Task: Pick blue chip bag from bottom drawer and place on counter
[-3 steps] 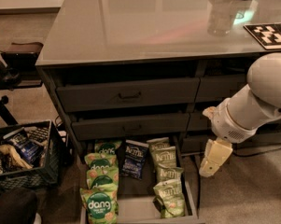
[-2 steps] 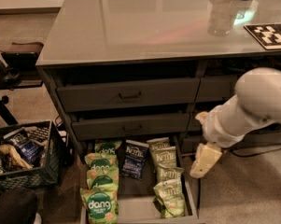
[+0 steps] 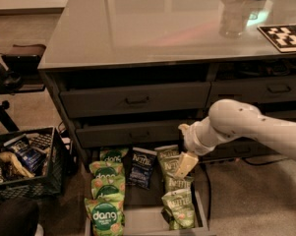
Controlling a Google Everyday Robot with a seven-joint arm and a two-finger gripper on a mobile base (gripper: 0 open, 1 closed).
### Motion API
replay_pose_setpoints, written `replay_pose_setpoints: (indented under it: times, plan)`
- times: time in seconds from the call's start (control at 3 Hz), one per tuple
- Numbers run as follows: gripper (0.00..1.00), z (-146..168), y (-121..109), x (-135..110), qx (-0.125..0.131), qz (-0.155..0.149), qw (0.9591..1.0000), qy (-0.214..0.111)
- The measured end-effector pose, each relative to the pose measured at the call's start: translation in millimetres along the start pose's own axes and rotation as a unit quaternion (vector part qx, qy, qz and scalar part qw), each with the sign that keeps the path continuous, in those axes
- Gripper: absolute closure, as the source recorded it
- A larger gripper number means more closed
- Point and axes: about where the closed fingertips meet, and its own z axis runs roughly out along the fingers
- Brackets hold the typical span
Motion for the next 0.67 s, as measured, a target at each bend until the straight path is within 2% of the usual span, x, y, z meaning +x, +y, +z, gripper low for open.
replay_pose_setpoints:
  times: [0.33, 0.67]
  plan:
    - [0.0, 51.5, -23.5, -0.9, -0.007, -0.012, 0.9996, -0.023]
    - [0.0, 92.5, -37.6, 3.0, -0.016, -0.005, 0.999, -0.043]
